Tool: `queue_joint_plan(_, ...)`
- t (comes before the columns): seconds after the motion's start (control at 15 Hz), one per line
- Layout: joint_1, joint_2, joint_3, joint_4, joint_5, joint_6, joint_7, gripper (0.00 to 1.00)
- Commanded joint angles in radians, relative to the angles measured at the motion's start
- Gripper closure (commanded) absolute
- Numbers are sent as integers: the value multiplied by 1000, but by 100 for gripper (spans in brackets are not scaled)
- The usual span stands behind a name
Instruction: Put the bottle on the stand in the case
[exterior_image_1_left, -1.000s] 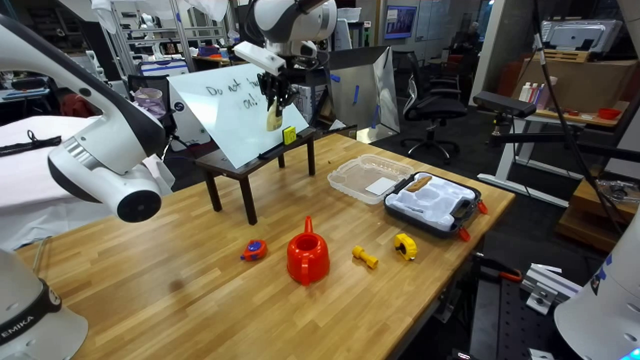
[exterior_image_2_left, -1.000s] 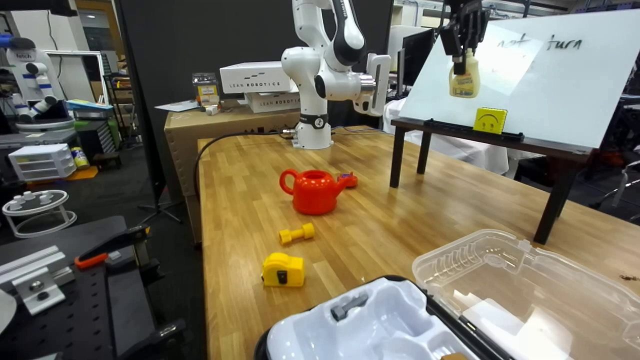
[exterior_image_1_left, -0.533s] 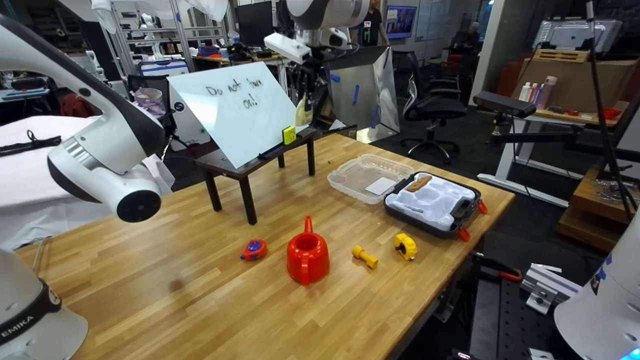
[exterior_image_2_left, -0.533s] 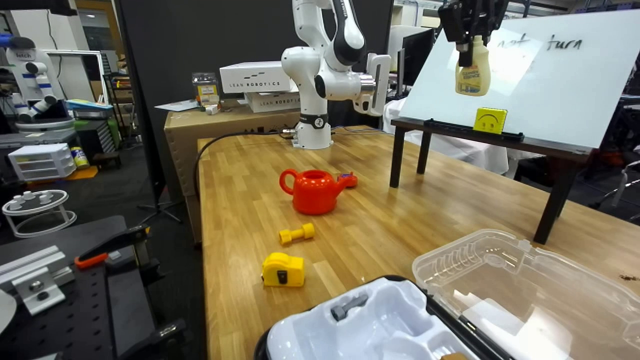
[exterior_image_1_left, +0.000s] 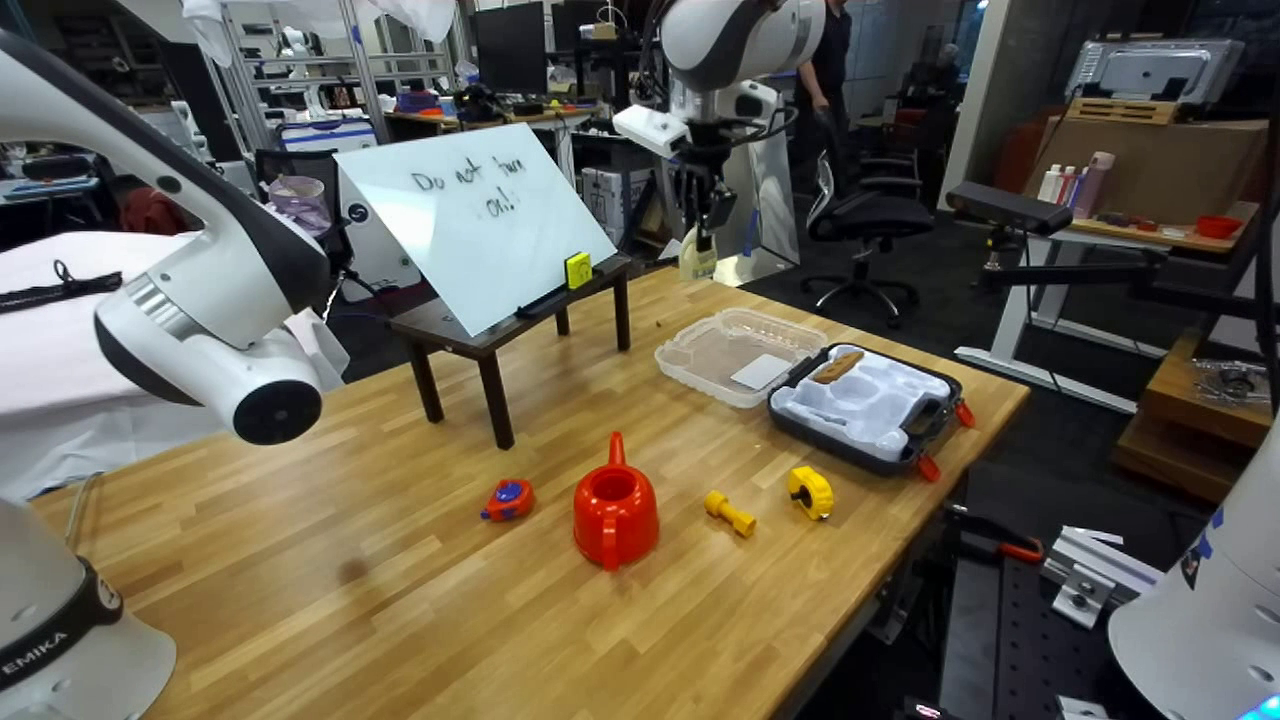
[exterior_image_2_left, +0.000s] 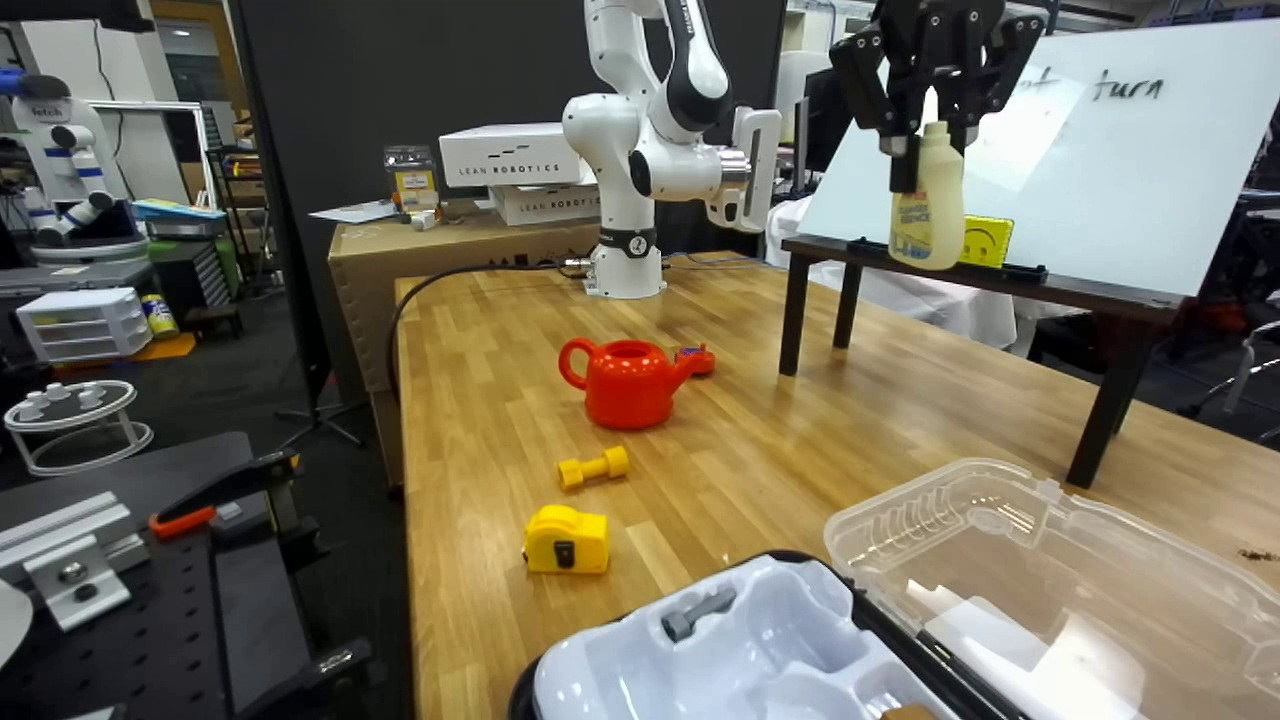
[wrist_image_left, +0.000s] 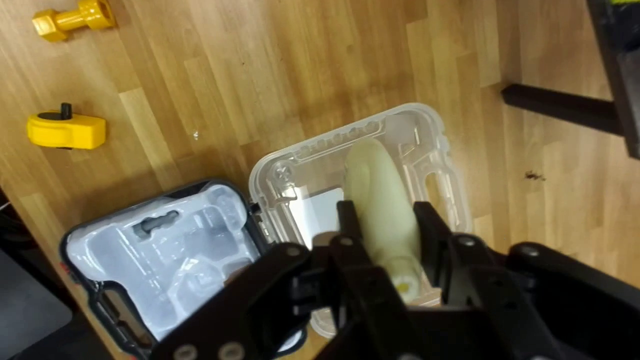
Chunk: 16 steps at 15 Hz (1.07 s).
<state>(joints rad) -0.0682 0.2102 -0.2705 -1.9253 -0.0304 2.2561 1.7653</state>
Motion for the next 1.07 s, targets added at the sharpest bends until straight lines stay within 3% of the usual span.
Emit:
queue_joint_plan(0.0,-28,-46,1,-91,-9,50,93,92)
queue_joint_plan(0.87,-65,-118,-3,-257,-25,93,346,92)
queue_joint_plan(0.93,-73,-80,3,-217,-5,62,308,68)
queue_joint_plan(1.0,-73,-88,4,-223,-5,62,317,68)
